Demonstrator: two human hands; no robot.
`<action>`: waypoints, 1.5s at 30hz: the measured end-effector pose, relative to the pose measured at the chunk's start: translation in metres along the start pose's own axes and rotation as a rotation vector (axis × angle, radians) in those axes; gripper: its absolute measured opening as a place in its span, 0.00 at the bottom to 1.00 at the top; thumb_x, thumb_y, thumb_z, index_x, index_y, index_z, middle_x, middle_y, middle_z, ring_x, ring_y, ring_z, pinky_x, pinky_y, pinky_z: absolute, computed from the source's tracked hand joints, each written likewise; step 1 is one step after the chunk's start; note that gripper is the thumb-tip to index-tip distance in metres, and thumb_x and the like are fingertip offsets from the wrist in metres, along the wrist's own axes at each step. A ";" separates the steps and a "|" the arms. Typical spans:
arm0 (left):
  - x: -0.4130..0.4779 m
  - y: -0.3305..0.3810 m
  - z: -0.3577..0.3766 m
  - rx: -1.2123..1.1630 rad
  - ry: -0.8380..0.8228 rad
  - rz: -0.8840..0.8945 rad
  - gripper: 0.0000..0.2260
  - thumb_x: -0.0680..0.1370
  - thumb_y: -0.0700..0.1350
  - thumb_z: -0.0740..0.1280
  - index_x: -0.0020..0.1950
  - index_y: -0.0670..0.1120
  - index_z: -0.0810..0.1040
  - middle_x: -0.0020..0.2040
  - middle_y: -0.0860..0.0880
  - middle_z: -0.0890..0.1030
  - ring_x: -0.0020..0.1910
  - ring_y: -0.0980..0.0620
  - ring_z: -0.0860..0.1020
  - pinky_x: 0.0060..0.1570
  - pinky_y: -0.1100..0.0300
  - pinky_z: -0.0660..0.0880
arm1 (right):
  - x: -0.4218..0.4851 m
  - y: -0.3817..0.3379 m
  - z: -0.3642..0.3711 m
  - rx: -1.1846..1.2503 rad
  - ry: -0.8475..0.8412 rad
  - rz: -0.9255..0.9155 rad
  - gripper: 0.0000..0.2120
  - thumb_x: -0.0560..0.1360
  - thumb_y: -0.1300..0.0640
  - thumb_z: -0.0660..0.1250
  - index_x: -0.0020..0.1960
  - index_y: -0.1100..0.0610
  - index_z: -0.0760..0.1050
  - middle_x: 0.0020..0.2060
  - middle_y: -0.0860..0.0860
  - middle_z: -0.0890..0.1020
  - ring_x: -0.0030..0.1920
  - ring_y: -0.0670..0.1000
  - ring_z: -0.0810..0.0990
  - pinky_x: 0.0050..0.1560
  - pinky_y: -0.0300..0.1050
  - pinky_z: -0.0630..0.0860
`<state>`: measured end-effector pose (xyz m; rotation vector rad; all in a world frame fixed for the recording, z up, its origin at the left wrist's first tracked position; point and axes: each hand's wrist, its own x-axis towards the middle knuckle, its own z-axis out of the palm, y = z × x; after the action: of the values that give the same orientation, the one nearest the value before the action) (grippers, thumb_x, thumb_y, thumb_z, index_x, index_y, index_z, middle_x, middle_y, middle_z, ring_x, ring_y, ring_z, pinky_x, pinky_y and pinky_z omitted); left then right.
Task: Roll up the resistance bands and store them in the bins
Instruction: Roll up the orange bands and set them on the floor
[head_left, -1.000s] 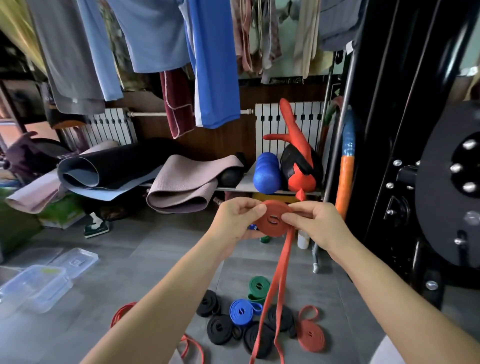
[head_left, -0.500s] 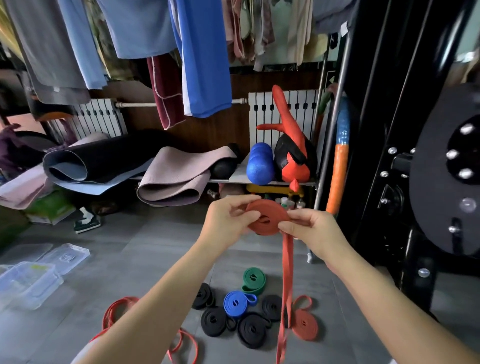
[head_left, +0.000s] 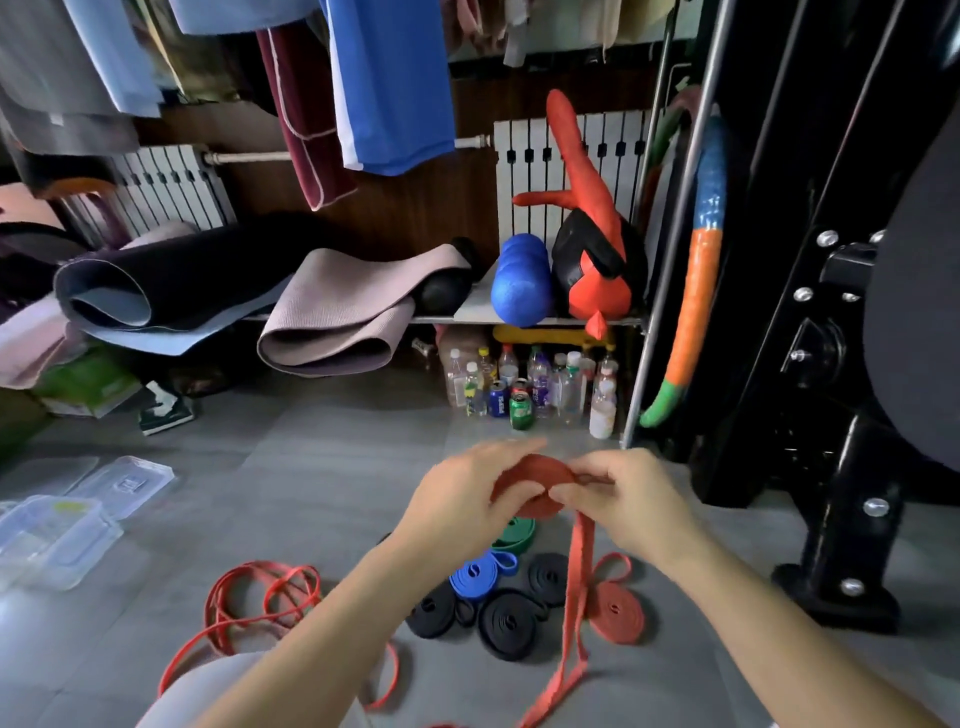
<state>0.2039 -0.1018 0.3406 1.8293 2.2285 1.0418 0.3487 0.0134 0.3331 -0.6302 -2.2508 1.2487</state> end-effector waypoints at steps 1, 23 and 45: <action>0.001 -0.002 0.001 -0.026 -0.015 -0.013 0.14 0.75 0.47 0.68 0.61 0.57 0.77 0.52 0.65 0.79 0.51 0.63 0.75 0.52 0.68 0.72 | 0.002 0.001 0.002 -0.031 -0.003 -0.013 0.08 0.71 0.60 0.72 0.46 0.48 0.83 0.31 0.37 0.82 0.35 0.37 0.81 0.38 0.33 0.74; 0.012 -0.022 0.013 -0.260 0.097 -0.086 0.20 0.75 0.38 0.68 0.61 0.59 0.71 0.55 0.56 0.77 0.52 0.57 0.77 0.48 0.59 0.77 | 0.021 0.023 0.001 0.095 0.027 0.006 0.16 0.68 0.63 0.74 0.42 0.41 0.80 0.37 0.40 0.85 0.39 0.43 0.84 0.43 0.37 0.79; 0.004 -0.015 0.024 0.088 0.144 0.049 0.24 0.72 0.44 0.71 0.66 0.56 0.70 0.60 0.55 0.75 0.57 0.52 0.76 0.54 0.53 0.75 | 0.013 0.035 0.004 0.177 0.090 0.025 0.14 0.70 0.64 0.72 0.42 0.45 0.79 0.35 0.43 0.84 0.40 0.47 0.83 0.44 0.38 0.79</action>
<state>0.2010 -0.0879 0.3155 1.9102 2.3563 1.1356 0.3417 0.0351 0.3030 -0.6355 -2.0382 1.3850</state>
